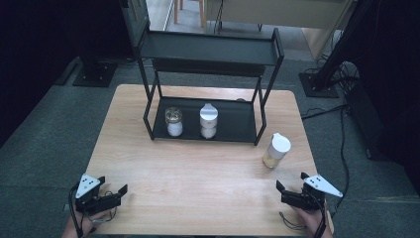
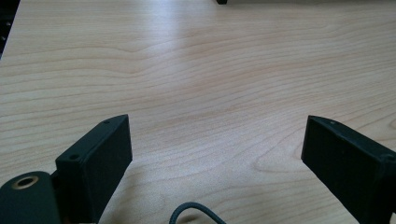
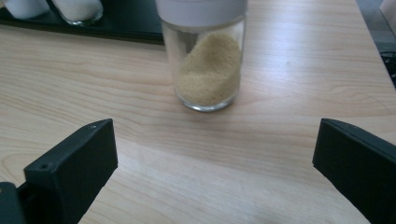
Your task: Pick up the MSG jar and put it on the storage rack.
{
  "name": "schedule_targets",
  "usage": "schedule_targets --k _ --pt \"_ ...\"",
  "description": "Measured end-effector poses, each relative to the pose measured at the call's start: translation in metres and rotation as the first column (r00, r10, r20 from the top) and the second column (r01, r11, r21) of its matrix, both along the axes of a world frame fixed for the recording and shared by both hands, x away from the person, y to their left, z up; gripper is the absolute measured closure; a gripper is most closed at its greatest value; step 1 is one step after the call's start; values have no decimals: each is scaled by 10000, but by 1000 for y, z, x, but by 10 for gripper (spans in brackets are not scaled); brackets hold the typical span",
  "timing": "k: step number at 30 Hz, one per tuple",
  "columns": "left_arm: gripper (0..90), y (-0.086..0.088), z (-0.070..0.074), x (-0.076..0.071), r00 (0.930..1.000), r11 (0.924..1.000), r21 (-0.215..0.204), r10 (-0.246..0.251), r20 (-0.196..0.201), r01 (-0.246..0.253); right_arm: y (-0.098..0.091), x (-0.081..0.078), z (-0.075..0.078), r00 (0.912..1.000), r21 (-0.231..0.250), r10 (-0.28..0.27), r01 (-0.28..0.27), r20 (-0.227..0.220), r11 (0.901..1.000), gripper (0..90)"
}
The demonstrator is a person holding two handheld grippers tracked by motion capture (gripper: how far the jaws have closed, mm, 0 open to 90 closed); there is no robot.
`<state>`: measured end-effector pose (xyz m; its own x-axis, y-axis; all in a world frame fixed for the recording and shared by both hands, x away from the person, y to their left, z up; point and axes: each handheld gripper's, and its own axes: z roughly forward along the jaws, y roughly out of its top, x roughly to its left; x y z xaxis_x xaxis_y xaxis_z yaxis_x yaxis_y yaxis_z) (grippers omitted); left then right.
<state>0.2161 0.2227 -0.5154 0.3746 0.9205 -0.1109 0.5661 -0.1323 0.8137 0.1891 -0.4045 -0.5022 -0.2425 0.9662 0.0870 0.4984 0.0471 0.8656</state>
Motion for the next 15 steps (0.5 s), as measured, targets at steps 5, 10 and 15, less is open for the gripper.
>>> schedule_targets --k 5,10,15 --pt "88 0 0 0 10000 10000 15 -9 10 9 -8 -6 -4 9999 -55 -130 130 -22 9999 0" --pt "88 0 0 0 10000 10000 3 10 13 -10 -18 -12 -8 9994 -103 -327 326 -102 9994 0" --pt "88 0 0 0 10000 10000 14 15 9 -15 -24 -16 -7 9991 -107 -409 408 -85 9991 0"
